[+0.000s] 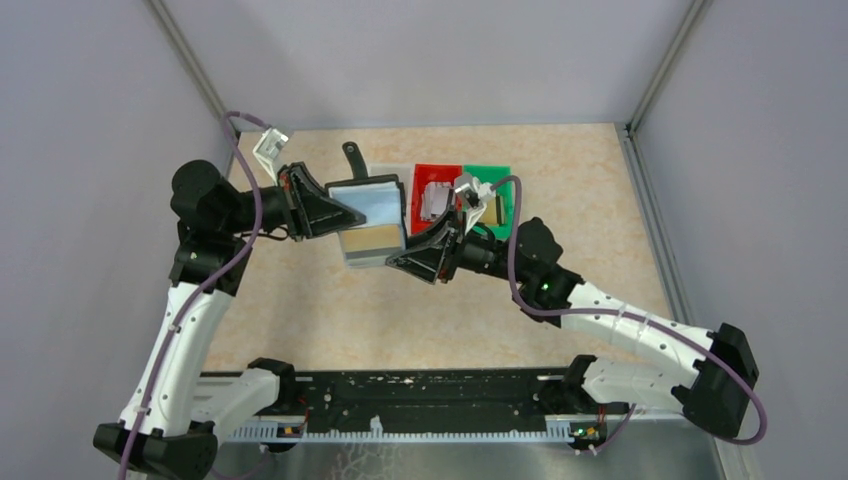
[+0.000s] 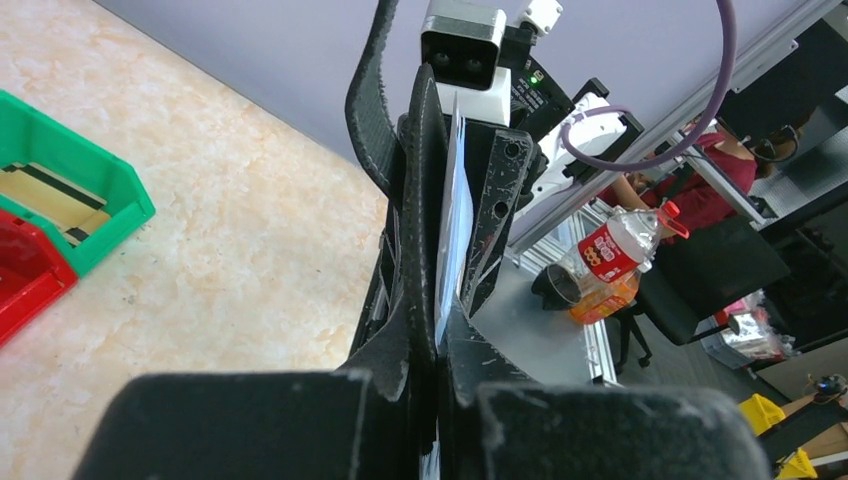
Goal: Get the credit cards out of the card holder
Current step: Remove the credit card from the card holder.
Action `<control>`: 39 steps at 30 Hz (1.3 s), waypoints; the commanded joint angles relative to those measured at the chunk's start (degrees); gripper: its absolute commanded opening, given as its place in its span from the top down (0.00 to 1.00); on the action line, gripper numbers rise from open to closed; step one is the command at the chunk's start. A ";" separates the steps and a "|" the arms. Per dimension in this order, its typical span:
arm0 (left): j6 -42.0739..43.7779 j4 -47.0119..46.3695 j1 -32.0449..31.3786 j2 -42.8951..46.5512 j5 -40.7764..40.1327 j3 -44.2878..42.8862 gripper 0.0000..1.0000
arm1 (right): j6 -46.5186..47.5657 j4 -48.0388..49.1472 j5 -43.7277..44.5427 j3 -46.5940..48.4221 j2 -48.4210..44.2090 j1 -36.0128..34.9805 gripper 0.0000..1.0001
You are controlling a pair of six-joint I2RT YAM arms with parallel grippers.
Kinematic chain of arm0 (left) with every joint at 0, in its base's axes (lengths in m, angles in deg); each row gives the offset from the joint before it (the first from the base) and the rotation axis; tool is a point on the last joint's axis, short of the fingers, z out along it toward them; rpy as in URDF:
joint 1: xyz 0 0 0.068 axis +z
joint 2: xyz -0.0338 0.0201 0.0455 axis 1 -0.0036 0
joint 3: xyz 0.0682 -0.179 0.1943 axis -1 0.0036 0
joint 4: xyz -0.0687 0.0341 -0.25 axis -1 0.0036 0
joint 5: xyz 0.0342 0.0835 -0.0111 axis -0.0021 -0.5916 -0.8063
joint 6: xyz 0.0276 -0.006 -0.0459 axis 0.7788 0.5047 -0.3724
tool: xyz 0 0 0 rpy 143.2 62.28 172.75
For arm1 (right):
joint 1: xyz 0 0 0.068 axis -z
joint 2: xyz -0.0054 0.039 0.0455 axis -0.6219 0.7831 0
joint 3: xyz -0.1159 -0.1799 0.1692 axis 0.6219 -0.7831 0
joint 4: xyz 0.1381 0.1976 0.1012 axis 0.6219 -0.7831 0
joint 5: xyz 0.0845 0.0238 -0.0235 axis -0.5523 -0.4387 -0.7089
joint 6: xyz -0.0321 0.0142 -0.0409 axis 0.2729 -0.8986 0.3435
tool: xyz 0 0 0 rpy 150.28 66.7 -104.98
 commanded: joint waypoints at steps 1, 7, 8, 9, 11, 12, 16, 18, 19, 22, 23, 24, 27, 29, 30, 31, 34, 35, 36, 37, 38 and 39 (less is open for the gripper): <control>-0.81 -1.80 -0.20 1.27 3.49 0.22 0.93 | -3.83 11.62 5.74 0.23 -0.28 -0.03 0.87; -1.85 -4.63 -0.16 0.78 7.65 0.82 0.53 | -6.08 10.31 5.16 0.17 -0.16 0.12 1.00; -2.43 -5.75 -0.16 0.87 8.67 1.36 0.49 | -6.37 10.27 4.89 0.11 -0.20 0.12 1.00; -2.50 -7.00 -0.17 1.09 9.69 2.07 0.46 | -6.59 10.24 4.58 0.18 -0.25 0.19 1.00; -0.31 -6.79 -0.20 1.81 11.00 3.17 0.43 | -7.32 10.53 3.85 0.42 -0.17 0.28 1.00; 1.80 -5.36 -0.21 2.07 11.63 3.53 0.43 | -7.74 10.76 3.46 0.64 -0.06 0.32 1.00; 12.87 4.59 -0.21 2.86 12.41 3.05 0.44 | -9.42 12.78 1.88 1.07 0.13 0.65 1.00; 16.31 7.67 -0.21 3.02 11.61 2.41 0.45 | -10.03 13.57 1.13 1.23 0.40 0.72 1.00; 18.32 9.15 -0.21 3.17 11.00 2.07 0.46 | -10.44 14.09 0.59 1.23 0.50 0.74 1.00; 24.88 14.01 -0.17 3.66 7.52 1.29 0.48 | -11.59 15.71 -0.45 1.22 1.02 0.73 1.00; 26.75 15.13 -0.18 3.91 6.38 1.29 0.48 | -11.86 16.11 -0.73 1.31 1.26 0.72 1.00; 28.03 15.99 -0.21 4.10 5.41 1.39 0.47 | -12.11 16.44 -0.96 1.33 1.37 0.72 1.00; 30.74 17.24 -0.20 4.46 4.25 1.78 0.47 | -12.43 16.74 -1.47 1.50 1.58 0.69 1.00; 31.48 17.96 -0.21 4.09 4.52 1.44 0.51 | -12.73 16.94 -1.80 1.67 1.84 0.74 1.00; 31.17 17.86 -0.17 3.93 4.68 1.30 0.57 | -12.80 17.18 -2.24 1.83 1.96 0.69 1.00; 30.26 17.07 -0.20 3.81 4.83 1.22 0.64 | -12.97 17.18 -2.64 2.00 2.14 0.69 1.00; 24.83 13.05 -0.17 3.63 5.78 1.30 0.79 | -13.34 17.34 -3.39 2.09 2.55 0.72 1.00; 21.51 10.76 -0.21 3.39 6.60 1.67 0.83 | -13.35 17.71 -3.75 1.86 2.51 0.74 0.95; 17.29 8.02 -0.20 3.12 7.50 2.13 0.86 | -13.42 18.19 -4.07 1.47 2.55 0.68 0.88; 12.81 4.97 -0.17 2.66 8.88 2.71 0.89 | -13.40 18.57 -4.23 1.05 2.38 0.69 0.83; 7.35 1.00 -0.18 2.24 9.90 3.54 0.91 | -13.43 18.82 -4.33 0.50 2.15 0.69 0.79; 1.97 -3.77 -0.13 1.85 10.69 4.38 0.93 | -13.48 19.36 -4.34 -0.23 1.92 0.74 0.76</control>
